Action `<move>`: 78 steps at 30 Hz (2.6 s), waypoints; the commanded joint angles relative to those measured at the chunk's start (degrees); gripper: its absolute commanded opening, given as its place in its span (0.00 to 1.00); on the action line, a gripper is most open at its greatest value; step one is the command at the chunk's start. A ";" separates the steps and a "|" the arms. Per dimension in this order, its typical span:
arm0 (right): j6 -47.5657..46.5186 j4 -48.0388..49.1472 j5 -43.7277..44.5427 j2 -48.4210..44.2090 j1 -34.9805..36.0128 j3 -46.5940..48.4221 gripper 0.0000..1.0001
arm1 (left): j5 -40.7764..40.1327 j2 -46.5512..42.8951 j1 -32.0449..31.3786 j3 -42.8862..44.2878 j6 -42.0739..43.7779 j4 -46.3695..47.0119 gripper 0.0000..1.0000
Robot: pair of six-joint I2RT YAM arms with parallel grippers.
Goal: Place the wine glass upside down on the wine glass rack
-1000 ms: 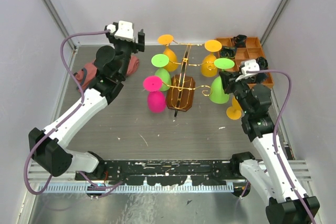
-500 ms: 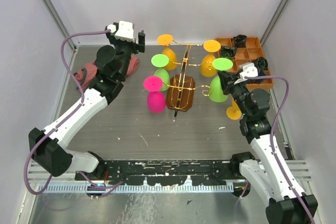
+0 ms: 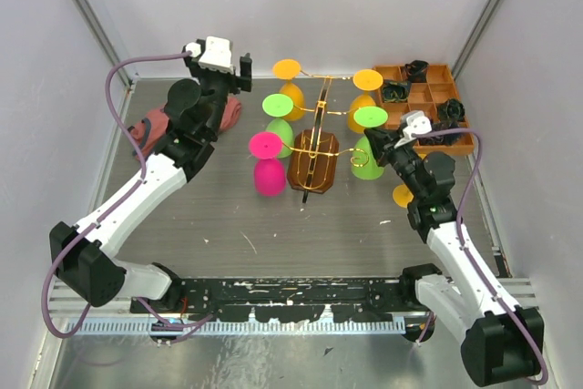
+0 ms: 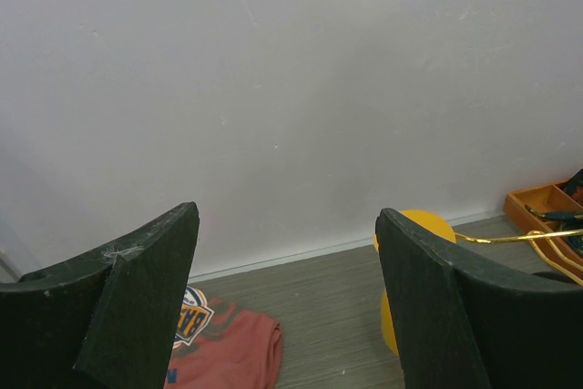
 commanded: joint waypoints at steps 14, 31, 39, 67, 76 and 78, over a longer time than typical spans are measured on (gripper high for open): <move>2.03 12.53 -3.63 6.64 -0.05 -0.91 0.01 | -0.57 -0.94 0.23 -0.63 0.92 -0.13 0.85; 2.43 17.35 -0.58 13.22 0.09 -0.17 0.01 | -0.16 1.61 0.31 2.16 2.36 0.23 0.85; 2.95 18.22 6.12 13.97 0.05 -0.73 0.01 | -0.17 2.31 0.30 2.76 2.54 0.32 0.85; -0.61 21.31 11.61 15.74 0.09 -1.84 0.01 | -0.47 2.61 0.36 2.50 2.58 -0.11 0.86; -4.15 12.76 12.35 9.56 0.09 -2.18 0.01 | -0.25 3.54 0.34 2.65 2.55 0.28 0.86; -4.14 11.48 11.76 8.62 0.11 -2.28 0.01 | -0.16 3.86 0.32 2.70 2.46 0.22 0.87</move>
